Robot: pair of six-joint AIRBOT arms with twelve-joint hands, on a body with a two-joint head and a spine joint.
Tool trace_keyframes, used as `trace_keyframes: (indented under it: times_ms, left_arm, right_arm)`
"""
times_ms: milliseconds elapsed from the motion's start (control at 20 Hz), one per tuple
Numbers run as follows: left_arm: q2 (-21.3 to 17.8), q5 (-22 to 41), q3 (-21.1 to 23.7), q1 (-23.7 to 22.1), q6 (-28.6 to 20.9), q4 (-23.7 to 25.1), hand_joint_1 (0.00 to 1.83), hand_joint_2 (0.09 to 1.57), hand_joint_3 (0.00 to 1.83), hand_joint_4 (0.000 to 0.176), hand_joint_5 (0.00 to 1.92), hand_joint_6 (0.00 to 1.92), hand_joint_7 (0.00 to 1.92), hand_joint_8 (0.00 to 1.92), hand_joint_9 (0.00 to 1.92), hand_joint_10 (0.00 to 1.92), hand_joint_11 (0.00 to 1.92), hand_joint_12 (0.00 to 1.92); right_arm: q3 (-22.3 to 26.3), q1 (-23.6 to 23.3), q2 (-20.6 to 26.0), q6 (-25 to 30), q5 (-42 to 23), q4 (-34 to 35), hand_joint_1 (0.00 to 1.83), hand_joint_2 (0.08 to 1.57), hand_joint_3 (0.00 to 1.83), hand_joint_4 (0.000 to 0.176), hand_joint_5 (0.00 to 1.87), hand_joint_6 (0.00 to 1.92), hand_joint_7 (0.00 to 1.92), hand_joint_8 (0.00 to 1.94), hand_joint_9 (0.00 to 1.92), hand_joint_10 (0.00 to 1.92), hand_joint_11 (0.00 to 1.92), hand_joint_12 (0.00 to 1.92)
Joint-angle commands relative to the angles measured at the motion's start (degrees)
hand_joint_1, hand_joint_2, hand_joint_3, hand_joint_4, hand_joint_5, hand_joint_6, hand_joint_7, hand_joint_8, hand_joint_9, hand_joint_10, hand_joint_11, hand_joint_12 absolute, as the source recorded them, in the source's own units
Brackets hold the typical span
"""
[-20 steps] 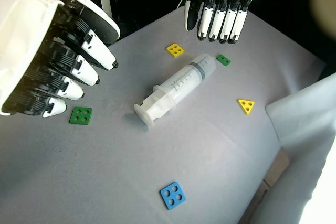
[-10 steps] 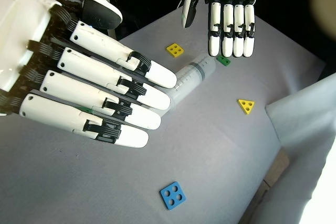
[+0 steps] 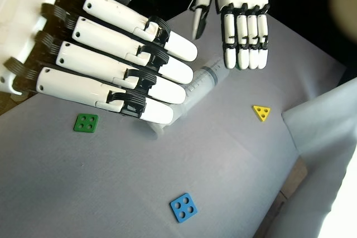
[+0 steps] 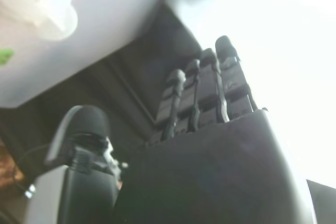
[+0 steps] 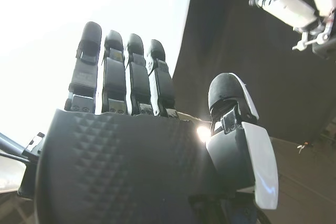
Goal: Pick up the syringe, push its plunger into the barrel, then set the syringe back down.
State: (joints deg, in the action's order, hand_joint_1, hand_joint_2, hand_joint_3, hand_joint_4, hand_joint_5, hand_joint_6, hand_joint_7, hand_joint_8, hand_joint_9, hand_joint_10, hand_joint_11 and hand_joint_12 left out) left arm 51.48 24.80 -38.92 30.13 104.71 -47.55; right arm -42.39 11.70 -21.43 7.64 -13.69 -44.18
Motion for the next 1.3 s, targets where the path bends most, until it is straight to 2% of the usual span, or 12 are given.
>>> trace_keyframes:
  times_ms: [0,50,100,150,250,450,500,600,800,1050,1250]
  left_arm:
    - [0.71,8.04,-0.14,-0.03,-0.03,1.58,0.59,1.16,0.0,0.0,0.0,0.0,0.0,0.0,0.0,0.0,0.0,0.16]
    - [1.81,10.17,-0.15,1.07,0.03,1.12,0.71,1.03,0.0,0.0,0.0,0.0,0.0,0.0,0.0,0.0,0.0,0.21]
    - [2.6,11.56,-0.13,1.88,0.96,-0.28,0.81,0.94,0.0,0.0,0.0,0.0,0.0,0.0,0.0,0.0,0.0,0.19]
    - [3.52,12.74,-0.11,2.57,3.06,-2.52,0.83,0.92,0.0,0.0,0.0,0.0,0.0,0.0,0.0,0.0,0.0,0.22]
    - [4.97,14.15,-0.2,3.38,6.55,-6.13,0.81,0.91,0.0,0.0,0.0,0.0,0.0,0.0,0.0,0.0,0.0,0.28]
    - [8.85,15.93,-1.61,5.22,9.56,-9.77,0.88,0.89,0.0,0.0,0.0,0.0,0.0,0.0,0.0,0.0,0.0,0.22]
    - [9.67,16.37,-1.98,5.53,9.61,-10.09,0.88,0.88,0.0,0.0,0.0,0.0,0.0,0.0,0.0,0.0,0.0,0.29]
    - [11.7,17.33,-2.94,6.2,9.62,-10.36,0.94,0.86,0.0,0.0,0.0,0.0,0.0,0.0,0.0,0.0,0.0,0.3]
    - [15.48,18.44,-5.03,7.48,10.25,-11.45,0.85,0.87,0.0,0.0,0.0,0.0,0.0,0.0,0.0,0.0,0.0,0.32]
    - [18.72,20.61,-7.58,9.91,10.44,-12.47,0.86,0.9,0.01,0.0,0.0,0.0,0.0,0.0,0.0,0.0,0.0,0.33]
    - [20.93,20.84,-10.25,11.15,10.32,-12.65,0.89,0.89,0.0,0.0,0.0,0.0,0.0,0.0,0.02,0.0,0.0,0.6]
  right_arm:
    - [0.08,-0.57,0.15,0.07,-4.09,1.5,0.0,1.34,0.0,0.0,0.24,0.0,0.22,0.0,0.17,0.01,0.0,0.48]
    - [0.15,-0.57,0.16,0.07,-3.95,1.5,0.0,1.33,0.0,0.0,0.21,0.0,0.19,0.0,0.14,0.0,0.0,0.41]
    - [0.26,-0.57,0.16,0.08,-3.89,1.5,0.0,1.32,0.0,0.0,0.2,0.0,0.19,0.0,0.15,0.01,0.0,0.44]
    - [0.53,-0.56,0.17,0.07,-3.87,1.5,0.0,1.32,0.0,0.0,0.19,0.0,0.17,0.0,0.13,0.0,0.0,0.4]
    - [1.06,-0.55,0.17,-0.18,-3.16,1.27,0.0,1.32,0.0,0.0,0.19,0.0,0.17,0.0,0.13,0.0,0.0,0.42]
    - [2.12,-0.53,0.2,-0.28,-1.66,-1.35,0.0,1.32,0.0,0.0,0.2,0.0,0.17,0.0,0.13,0.0,0.0,0.42]
    - [2.15,-0.53,0.21,-0.28,-1.66,-1.36,0.0,1.32,0.0,0.0,0.19,0.01,0.15,0.0,0.12,0.0,0.0,0.35]
    - [2.15,-0.52,0.27,-0.28,-1.66,-1.36,0.0,1.32,0.0,0.0,0.2,0.01,0.16,0.0,0.12,0.01,0.0,0.4]
    - [2.31,-0.53,0.25,-0.25,-1.66,-1.34,0.0,1.34,0.0,0.0,0.2,0.0,0.17,0.0,0.14,0.01,0.0,0.42]
    - [2.94,-0.54,0.25,-0.21,-0.68,-1.29,0.0,1.35,0.01,0.0,0.19,0.0,0.15,0.0,0.12,0.0,0.0,0.39]
    - [3.01,-0.54,0.26,-0.19,-0.29,-1.17,0.0,1.35,0.0,0.0,0.2,0.01,0.16,0.0,0.13,0.01,0.0,0.43]
